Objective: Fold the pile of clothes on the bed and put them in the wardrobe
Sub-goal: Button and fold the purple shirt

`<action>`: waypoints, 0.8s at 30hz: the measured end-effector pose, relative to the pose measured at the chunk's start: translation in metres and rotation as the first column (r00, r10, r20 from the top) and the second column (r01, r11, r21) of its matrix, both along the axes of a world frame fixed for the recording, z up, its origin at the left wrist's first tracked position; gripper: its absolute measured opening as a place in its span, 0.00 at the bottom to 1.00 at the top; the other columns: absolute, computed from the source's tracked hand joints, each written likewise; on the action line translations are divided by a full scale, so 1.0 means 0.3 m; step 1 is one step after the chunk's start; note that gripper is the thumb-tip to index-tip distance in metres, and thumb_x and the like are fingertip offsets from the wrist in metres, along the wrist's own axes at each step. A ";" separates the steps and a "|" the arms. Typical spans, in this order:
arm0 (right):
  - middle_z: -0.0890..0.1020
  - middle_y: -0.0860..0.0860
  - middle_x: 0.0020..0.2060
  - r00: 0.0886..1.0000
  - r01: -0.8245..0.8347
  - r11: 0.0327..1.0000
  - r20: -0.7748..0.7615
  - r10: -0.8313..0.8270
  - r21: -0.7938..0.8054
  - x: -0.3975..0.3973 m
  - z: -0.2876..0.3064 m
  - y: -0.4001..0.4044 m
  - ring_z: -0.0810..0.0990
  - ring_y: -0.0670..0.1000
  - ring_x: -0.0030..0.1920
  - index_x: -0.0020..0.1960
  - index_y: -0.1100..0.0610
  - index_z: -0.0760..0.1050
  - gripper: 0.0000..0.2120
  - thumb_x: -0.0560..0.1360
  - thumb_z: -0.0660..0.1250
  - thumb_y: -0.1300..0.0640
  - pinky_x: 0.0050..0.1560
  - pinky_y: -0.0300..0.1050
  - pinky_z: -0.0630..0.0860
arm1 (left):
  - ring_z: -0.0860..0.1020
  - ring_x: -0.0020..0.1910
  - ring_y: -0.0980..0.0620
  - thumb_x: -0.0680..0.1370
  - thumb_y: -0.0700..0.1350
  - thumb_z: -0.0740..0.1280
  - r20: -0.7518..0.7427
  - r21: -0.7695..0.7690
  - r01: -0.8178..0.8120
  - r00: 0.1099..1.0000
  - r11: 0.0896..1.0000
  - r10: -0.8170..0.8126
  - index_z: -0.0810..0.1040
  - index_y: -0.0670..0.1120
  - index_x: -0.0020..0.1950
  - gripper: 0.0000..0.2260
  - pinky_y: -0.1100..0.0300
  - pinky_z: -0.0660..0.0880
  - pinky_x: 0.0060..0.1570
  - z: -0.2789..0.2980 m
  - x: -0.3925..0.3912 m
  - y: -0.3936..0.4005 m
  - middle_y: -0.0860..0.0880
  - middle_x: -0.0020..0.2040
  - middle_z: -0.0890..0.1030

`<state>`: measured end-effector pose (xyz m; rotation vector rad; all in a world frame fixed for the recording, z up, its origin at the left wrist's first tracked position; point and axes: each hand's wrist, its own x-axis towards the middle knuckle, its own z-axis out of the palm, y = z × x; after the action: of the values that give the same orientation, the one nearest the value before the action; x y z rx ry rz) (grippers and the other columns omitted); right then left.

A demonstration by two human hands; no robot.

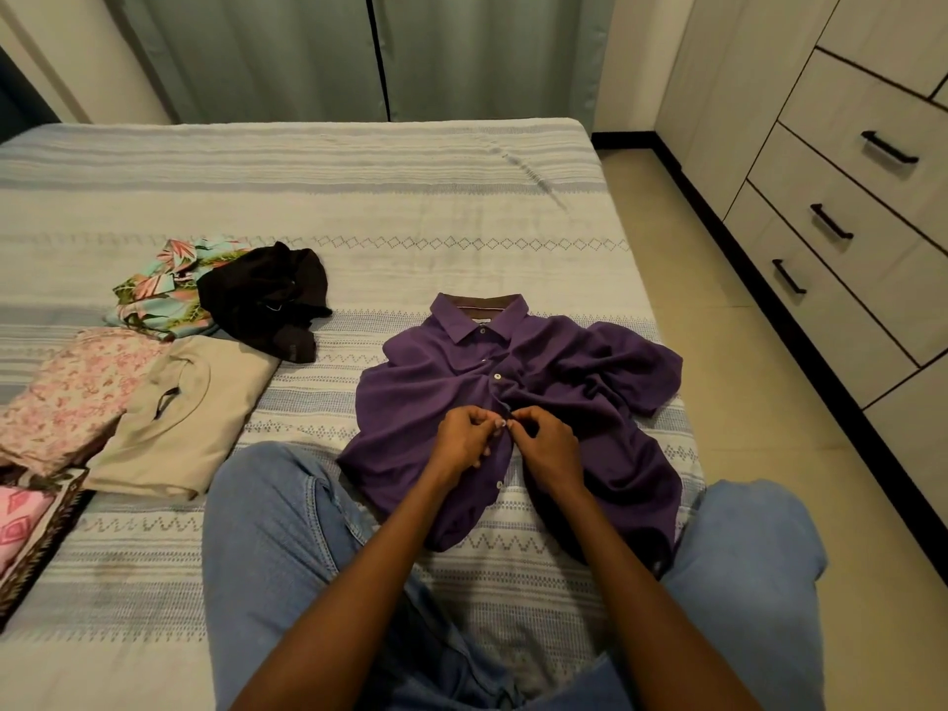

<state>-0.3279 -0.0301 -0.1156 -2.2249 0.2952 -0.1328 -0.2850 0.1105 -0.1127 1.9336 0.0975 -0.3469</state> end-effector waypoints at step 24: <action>0.84 0.42 0.51 0.965 -0.158 0.948 0.159 0.207 -0.275 0.041 0.030 -0.041 0.82 0.46 0.50 0.54 0.46 0.81 0.07 0.77 0.70 0.47 0.46 0.45 0.78 | 0.74 0.31 0.56 0.80 0.43 0.66 -0.398 -0.377 -0.149 0.917 0.914 -0.015 0.80 0.45 0.51 0.04 0.63 0.73 0.33 0.039 0.007 0.031 0.50 0.40 0.80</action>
<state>-0.3156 -0.0424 -0.1066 -2.4658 -0.0364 -0.2914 -0.2830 0.1198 -0.1010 1.4272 0.3336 -0.6552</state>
